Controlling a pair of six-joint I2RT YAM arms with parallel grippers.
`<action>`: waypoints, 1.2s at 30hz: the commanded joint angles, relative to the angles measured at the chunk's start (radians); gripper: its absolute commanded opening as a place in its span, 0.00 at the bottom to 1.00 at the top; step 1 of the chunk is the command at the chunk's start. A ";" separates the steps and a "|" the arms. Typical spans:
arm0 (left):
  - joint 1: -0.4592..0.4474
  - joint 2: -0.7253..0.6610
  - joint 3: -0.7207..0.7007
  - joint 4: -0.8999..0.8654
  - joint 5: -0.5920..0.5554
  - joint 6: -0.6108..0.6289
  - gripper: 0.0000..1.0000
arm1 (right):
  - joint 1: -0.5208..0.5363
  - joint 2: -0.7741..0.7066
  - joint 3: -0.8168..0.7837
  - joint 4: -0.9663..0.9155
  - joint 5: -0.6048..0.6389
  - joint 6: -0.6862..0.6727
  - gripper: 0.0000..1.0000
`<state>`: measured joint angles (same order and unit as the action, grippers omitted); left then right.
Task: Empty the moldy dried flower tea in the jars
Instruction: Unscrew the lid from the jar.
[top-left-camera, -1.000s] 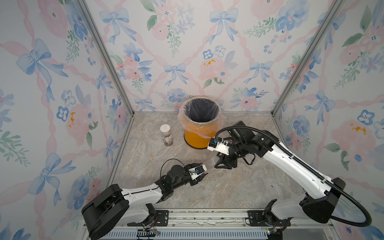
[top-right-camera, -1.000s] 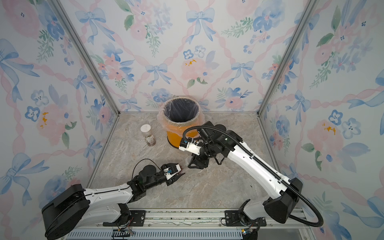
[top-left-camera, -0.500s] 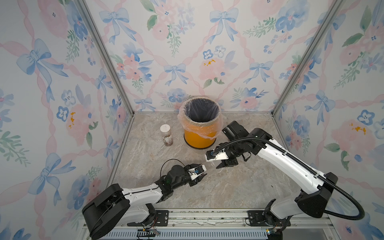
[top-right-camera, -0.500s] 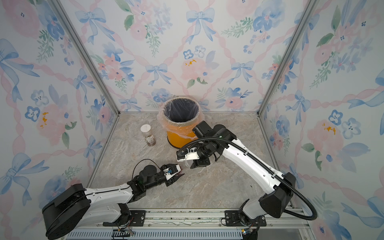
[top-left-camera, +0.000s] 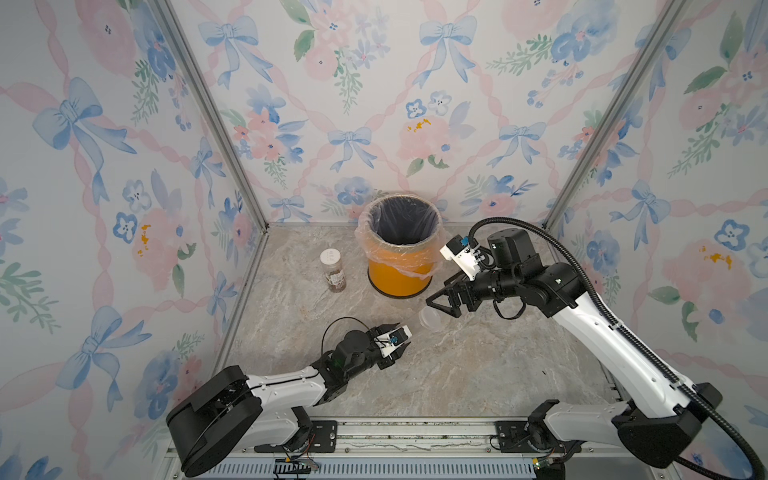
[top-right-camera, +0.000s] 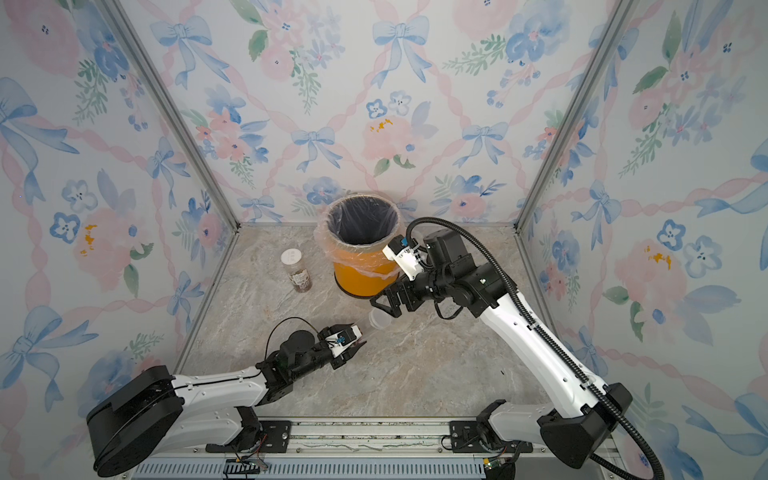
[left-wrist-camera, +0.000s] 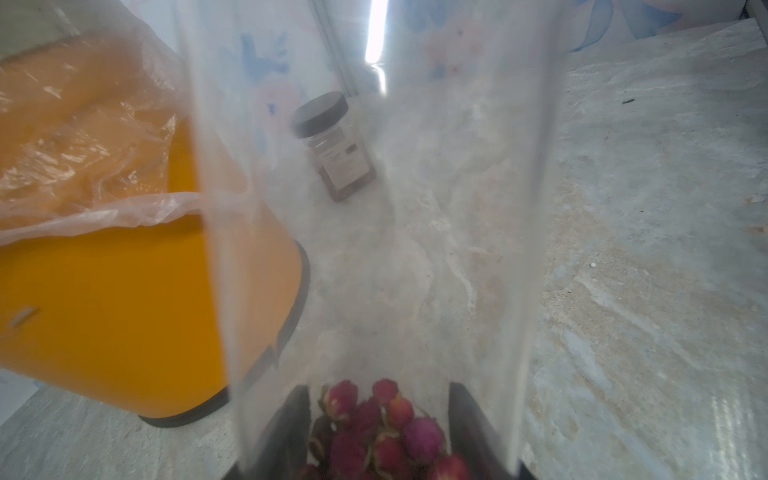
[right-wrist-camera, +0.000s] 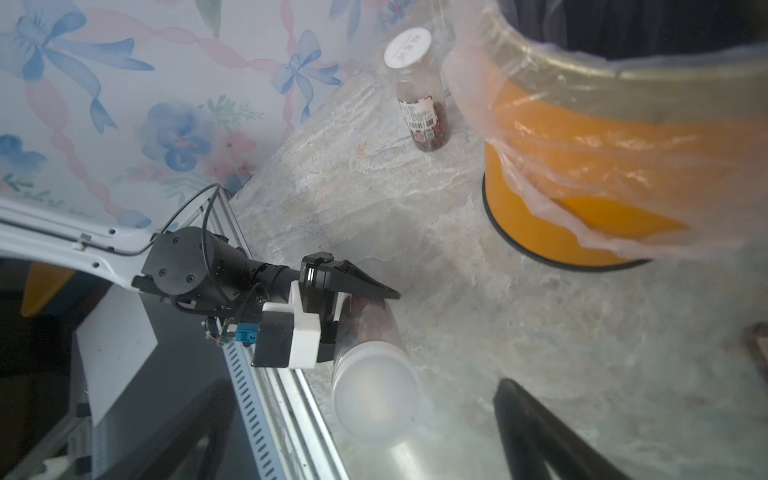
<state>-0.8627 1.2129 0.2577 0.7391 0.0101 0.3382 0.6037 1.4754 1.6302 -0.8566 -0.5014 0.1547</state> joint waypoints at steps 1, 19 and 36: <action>-0.002 0.017 0.033 0.036 -0.011 0.012 0.51 | 0.014 0.064 0.017 -0.146 0.071 0.230 1.00; -0.002 0.007 0.031 0.036 -0.006 0.014 0.51 | 0.109 0.174 0.057 -0.246 0.106 0.138 0.73; -0.003 -0.024 0.017 0.036 0.187 0.018 0.53 | 0.149 0.139 0.024 -0.220 -0.003 -0.648 0.48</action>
<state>-0.8566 1.2121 0.2665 0.7265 0.0834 0.3367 0.7143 1.6264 1.6695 -1.0939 -0.4252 -0.1757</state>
